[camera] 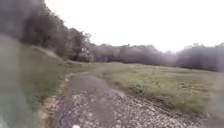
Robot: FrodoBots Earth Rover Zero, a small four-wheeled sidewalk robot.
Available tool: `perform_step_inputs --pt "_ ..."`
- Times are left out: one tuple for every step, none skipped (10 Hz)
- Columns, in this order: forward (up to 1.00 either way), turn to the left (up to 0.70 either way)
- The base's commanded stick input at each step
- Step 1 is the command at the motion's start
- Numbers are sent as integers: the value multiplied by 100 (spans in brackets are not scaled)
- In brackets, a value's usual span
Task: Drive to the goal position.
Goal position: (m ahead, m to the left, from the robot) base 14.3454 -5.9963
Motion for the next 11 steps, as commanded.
perform_step_inputs --pt "0 70" --pt "0 70" --pt "0 0" --pt "0 0" --pt "0 0" --pt "0 0" --pt "0 0" --pt "0 0" --pt "0 0" --pt "0 0" --pt "0 0"
